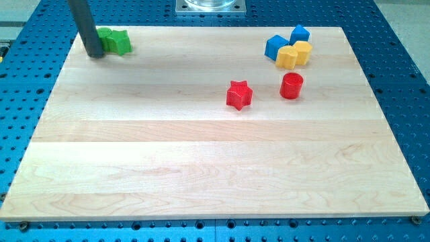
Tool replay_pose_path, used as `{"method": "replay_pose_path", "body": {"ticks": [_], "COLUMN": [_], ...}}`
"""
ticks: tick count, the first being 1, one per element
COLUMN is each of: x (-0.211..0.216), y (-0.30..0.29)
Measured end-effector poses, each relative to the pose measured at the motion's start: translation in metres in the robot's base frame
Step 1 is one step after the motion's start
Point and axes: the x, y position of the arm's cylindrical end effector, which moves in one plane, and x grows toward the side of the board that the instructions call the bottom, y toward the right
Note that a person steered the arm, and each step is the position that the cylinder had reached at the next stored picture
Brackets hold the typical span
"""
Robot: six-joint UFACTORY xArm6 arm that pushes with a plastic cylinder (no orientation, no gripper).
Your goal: Move the red circle vertically below the yellow hexagon
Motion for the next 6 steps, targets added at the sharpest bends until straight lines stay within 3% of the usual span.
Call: {"method": "replay_pose_path", "body": {"ticks": [1, 2, 4, 6], "x": [0.045, 0.062, 0.063, 0.062], "y": [0.026, 0.096, 0.135, 0.215]}}
